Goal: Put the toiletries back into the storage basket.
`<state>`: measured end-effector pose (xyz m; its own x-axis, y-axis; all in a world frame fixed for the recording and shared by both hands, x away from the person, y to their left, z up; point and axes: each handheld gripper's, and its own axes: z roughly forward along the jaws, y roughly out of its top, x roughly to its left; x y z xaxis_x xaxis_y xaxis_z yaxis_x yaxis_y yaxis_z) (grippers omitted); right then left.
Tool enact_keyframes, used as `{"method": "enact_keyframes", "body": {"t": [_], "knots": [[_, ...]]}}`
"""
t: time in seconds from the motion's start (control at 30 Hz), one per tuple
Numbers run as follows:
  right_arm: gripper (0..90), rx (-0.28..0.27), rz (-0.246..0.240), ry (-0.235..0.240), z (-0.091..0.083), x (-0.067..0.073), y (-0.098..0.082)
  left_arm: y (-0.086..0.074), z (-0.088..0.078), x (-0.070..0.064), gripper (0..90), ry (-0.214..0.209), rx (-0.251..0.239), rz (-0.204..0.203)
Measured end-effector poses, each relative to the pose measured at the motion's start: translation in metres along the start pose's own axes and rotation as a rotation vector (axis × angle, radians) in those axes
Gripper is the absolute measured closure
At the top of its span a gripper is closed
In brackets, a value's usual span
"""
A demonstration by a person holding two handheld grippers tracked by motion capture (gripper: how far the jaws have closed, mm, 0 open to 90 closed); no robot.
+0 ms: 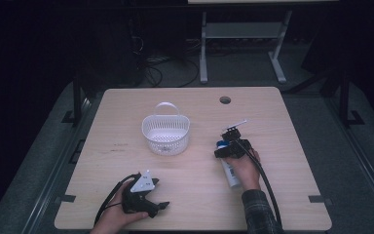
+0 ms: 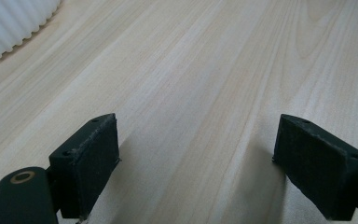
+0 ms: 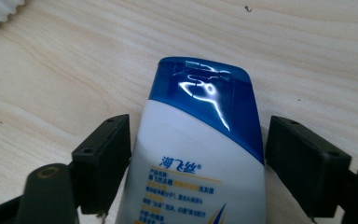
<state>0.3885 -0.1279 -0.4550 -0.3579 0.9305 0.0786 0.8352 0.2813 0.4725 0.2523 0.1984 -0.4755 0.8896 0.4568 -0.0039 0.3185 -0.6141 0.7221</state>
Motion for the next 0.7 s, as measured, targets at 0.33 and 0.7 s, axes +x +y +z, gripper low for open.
{"method": "enact_keyframes", "body": {"t": [0.33,0.7], "knots": [[33.7,-0.014,-0.037,-0.032,-0.0009,0.0059,-0.0017,0.0002,0.0002,-0.0003,13.0,-0.002,0.001,0.004],[34.3,-0.043,-0.036,0.001,-0.0045,0.0034,-0.0028,0.0003,0.0002,-0.0003,13.0,-0.002,0.001,0.004]]}}
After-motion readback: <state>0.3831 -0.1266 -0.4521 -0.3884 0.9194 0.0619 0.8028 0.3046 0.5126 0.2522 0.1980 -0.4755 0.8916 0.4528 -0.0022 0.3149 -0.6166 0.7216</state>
